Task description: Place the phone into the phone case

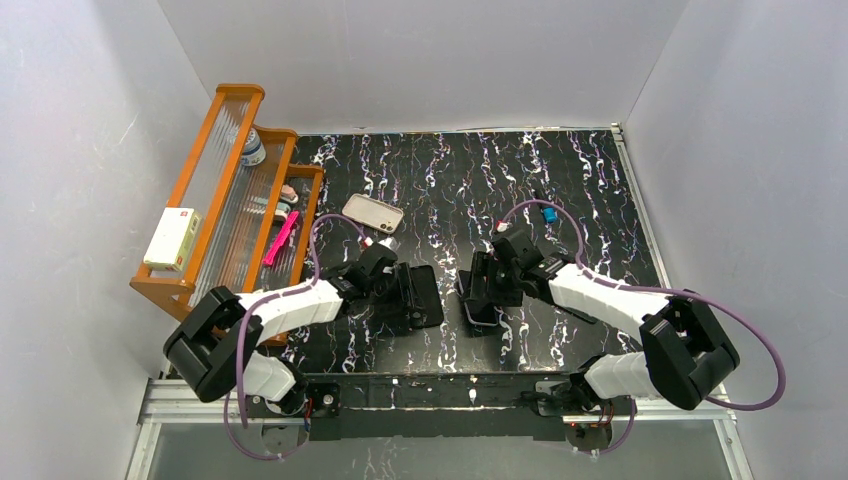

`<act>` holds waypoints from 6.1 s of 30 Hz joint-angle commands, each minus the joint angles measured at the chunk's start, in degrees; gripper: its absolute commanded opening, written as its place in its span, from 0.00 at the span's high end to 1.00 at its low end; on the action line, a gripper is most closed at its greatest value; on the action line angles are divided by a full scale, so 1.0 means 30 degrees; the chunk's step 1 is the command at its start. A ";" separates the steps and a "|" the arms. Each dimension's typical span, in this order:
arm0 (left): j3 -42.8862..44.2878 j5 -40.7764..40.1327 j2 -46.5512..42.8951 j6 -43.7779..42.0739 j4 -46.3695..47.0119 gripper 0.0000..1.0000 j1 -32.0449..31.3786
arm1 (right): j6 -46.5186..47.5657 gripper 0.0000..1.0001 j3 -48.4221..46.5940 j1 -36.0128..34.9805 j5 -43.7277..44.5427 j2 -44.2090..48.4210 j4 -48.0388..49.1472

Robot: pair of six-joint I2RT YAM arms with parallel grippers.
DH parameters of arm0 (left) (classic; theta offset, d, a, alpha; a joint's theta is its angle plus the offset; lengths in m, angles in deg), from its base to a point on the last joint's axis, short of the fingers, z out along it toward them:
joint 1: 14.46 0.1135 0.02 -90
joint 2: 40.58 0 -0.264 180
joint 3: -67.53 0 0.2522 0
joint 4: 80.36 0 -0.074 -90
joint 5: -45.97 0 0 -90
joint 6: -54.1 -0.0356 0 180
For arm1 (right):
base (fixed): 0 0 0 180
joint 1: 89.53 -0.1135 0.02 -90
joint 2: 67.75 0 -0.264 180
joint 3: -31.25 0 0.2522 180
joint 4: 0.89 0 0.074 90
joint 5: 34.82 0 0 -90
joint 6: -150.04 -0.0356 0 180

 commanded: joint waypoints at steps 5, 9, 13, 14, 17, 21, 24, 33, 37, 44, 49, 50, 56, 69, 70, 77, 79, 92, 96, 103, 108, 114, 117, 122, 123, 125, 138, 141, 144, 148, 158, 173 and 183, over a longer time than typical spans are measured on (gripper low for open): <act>-0.0201 -0.0407 -0.1535 0.0800 -0.0864 0.51 0.0989 | -0.1464 0.51 0.0233 -0.0702 -0.0973 -0.0005 0.2962; -0.0720 0.0211 -0.1569 0.1226 -0.0206 0.51 0.1871 | -0.2405 0.51 0.0745 -0.0957 -0.1288 0.0416 0.4384; -0.0862 0.0728 -0.1424 0.1275 0.0268 0.52 0.2448 | -0.2837 0.51 0.0983 -0.1149 -0.1014 0.0815 0.5442; -0.0823 0.0842 -0.1459 0.1219 0.0142 0.52 0.2605 | -0.2898 0.51 0.0973 -0.1233 -0.0853 0.0879 0.5543; -0.0678 0.2207 -0.1939 0.0950 -0.0244 0.51 0.3777 | -0.3018 0.51 0.0996 -0.1452 -0.0445 0.1086 0.6021; 0.0063 0.2284 -0.3754 0.0208 -0.2149 0.45 0.5261 | -0.2978 0.51 0.0249 -0.2245 0.0127 0.0768 0.6058; 0.1640 0.1377 -0.4631 -0.1013 -0.4502 0.36 0.5426 | -0.3080 0.51 -0.0415 -0.2879 0.0538 0.0066 0.6063; 0.4637 -0.0719 -0.7062 -0.3029 -0.8165 0.02 0.5435 | -0.3086 0.52 -0.2635 -0.4675 0.1692 -0.2537 0.6610; 0.4521 -0.1683 -0.7523 -0.3621 -0.8881 0.02 0.5428 | -0.3167 0.52 -0.3368 -0.5048 0.1743 -0.3737 0.6882; 0.4511 -0.2741 -0.8162 -0.3945 -0.9610 0.02 0.5428 | -0.3345 0.52 -0.4735 -0.5546 0.2322 -0.5567 0.6274; 0.4383 -0.2848 -0.8278 -0.4118 -0.9748 0.02 0.5428 | -0.3380 0.51 -0.4953 -0.5801 0.2365 -0.6503 0.6377; 0.4326 -0.2813 -0.8278 -0.4128 -0.9742 0.02 0.5428 | -0.3398 0.50 -0.4984 -0.5853 0.2470 -0.6587 0.6304; 0.4003 -0.2501 -0.8223 -0.4087 -0.9786 0.02 0.5428 | -0.3872 0.43 -0.5057 -0.6139 0.3513 -0.6553 0.5188; 0.3619 -0.2469 -0.7862 -0.4185 -0.9790 0.04 0.5444 | -0.3939 0.18 -0.5291 -0.6543 0.4443 -0.5697 0.3531; 0.3571 -0.2439 -0.7801 -0.4210 -0.9787 0.04 0.5430 | -0.3834 0.16 -0.5385 -0.6565 0.4414 -0.5589 0.3359; 0.3249 -0.1778 -0.7488 -0.4251 -0.9590 0.10 0.5428 | -0.3331 0.04 -0.5226 -0.6555 0.3772 -0.4812 0.3311; 0.3133 -0.1591 -0.7403 -0.4229 -0.9471 0.12 0.5429 | -0.3089 0.05 -0.5283 -0.6547 0.3610 -0.4654 0.3241; 0.0510 0.2218 -0.5770 -0.2299 -0.4950 0.37 0.5373 | -0.1044 0.33 -0.3720 -0.4661 0.2240 -0.2648 0.3705; -0.0088 0.2551 -0.4918 -0.1869 -0.3789 0.42 0.5241 | -0.0768 0.37 -0.2736 -0.3386 0.1080 -0.2282 0.4274; -0.0698 0.2948 -0.3377 -0.1121 -0.1705 0.53 0.4635 | -0.0699 0.43 -0.1311 -0.1790 -0.1993 -0.2377 0.5998; -0.1386 0.3656 -0.2205 -0.0608 0.0573 0.61 0.4363 | -0.0897 0.43 -0.0649 -0.1549 -0.3046 -0.2992 0.7093; -0.1679 0.3342 -0.1523 -0.0481 0.1281 0.61 0.3874 | -0.1123 0.44 -0.0309 -0.1500 -0.4217 -0.3816 0.7936; -0.1871 0.3361 -0.1262 -0.0326 0.1568 0.63 0.3669 | -0.1052 0.46 -0.0182 -0.1500 -0.4429 -0.4070 0.8033; -0.2211 0.3394 -0.1101 -0.0049 0.2051 0.66 0.3415 | -0.0696 0.44 0.0057 -0.1550 -0.4725 -0.3775 0.7536; -0.2233 0.3391 -0.1100 -0.0031 0.2112 0.67 0.3393 | -0.0550 0.37 0.0099 -0.1532 -0.4828 -0.3595 0.7339; -0.2249 0.3406 -0.1075 -0.0036 0.2278 0.69 0.3355 | -0.0297 0.27 0.0229 -0.1609 -0.4792 -0.3130 0.6844; -0.2339 0.3470 -0.0246 0.0741 0.3719 0.77 0.3231 | 0.0722 0.30 0.0721 -0.2631 -0.4625 -0.3205 0.6550; -0.2293 0.3471 -0.0085 0.0755 0.3788 0.78 0.3230 | 0.0832 0.30 0.0587 -0.2941 -0.4627 -0.3505 0.6630; -0.2251 0.3464 0.0047 0.0866 0.4041 0.79 0.3230 | 0.0839 0.30 0.0373 -0.3414 -0.4631 -0.3895 0.6764; -0.2120 0.3503 0.0286 0.1013 0.4215 0.80 0.3230 | 0.0810 0.30 -0.0002 -0.4045 -0.4611 -0.4414 0.6941; -0.1708 0.2778 -0.0060 0.0689 0.2997 0.82 0.3230 | 0.1847 0.29 -0.1051 -0.5564 -0.2027 -0.4563 0.4979; -0.1120 0.2100 -0.0241 0.0298 0.1200 0.87 0.3230 | 0.2387 0.37 -0.1326 -0.6665 0.2107 -0.4341 0.2918; -0.1220 0.1916 -0.0363 0.0393 0.0911 0.74 0.3230 | 0.2321 0.55 -0.1170 -0.6659 0.2969 -0.4298 0.2973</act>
